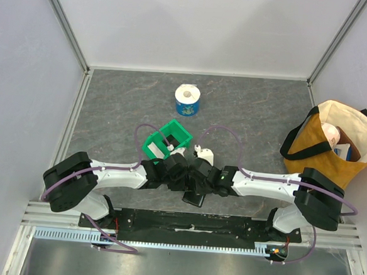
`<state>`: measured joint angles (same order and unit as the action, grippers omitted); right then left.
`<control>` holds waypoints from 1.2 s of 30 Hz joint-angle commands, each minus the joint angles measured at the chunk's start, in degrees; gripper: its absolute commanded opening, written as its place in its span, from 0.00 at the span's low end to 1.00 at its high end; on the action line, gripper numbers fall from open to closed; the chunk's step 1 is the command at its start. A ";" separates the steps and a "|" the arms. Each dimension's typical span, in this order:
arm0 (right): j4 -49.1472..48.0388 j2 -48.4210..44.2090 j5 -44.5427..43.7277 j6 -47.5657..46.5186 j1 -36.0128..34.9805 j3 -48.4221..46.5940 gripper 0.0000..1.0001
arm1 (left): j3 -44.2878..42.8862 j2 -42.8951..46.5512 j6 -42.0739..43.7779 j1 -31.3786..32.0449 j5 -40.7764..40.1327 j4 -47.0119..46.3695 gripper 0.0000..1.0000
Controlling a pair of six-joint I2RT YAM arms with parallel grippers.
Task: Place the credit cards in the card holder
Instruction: Close the card holder at the center of the board.
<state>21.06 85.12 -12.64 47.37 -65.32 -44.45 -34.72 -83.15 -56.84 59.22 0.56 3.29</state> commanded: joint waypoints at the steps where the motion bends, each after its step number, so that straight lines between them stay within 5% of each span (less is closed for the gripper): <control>1: -0.75 7.25 2.98 2.54 -3.49 4.71 0.06 | -0.53 -2.19 1.29 0.81 0.94 -1.80 0.10; 12: -7.61 -3.20 3.06 4.83 -4.64 9.38 0.05 | -0.79 -2.36 0.06 0.72 -0.38 0.40 0.07; 36: -7.61 -7.43 -0.36 5.71 -4.55 8.24 0.05 | -1.14 -2.27 0.24 0.81 -0.29 1.11 0.07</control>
<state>13.19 77.84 -13.91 51.99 -69.45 -36.67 -35.44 -83.55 -56.90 59.27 0.56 3.77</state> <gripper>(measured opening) 0.044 0.240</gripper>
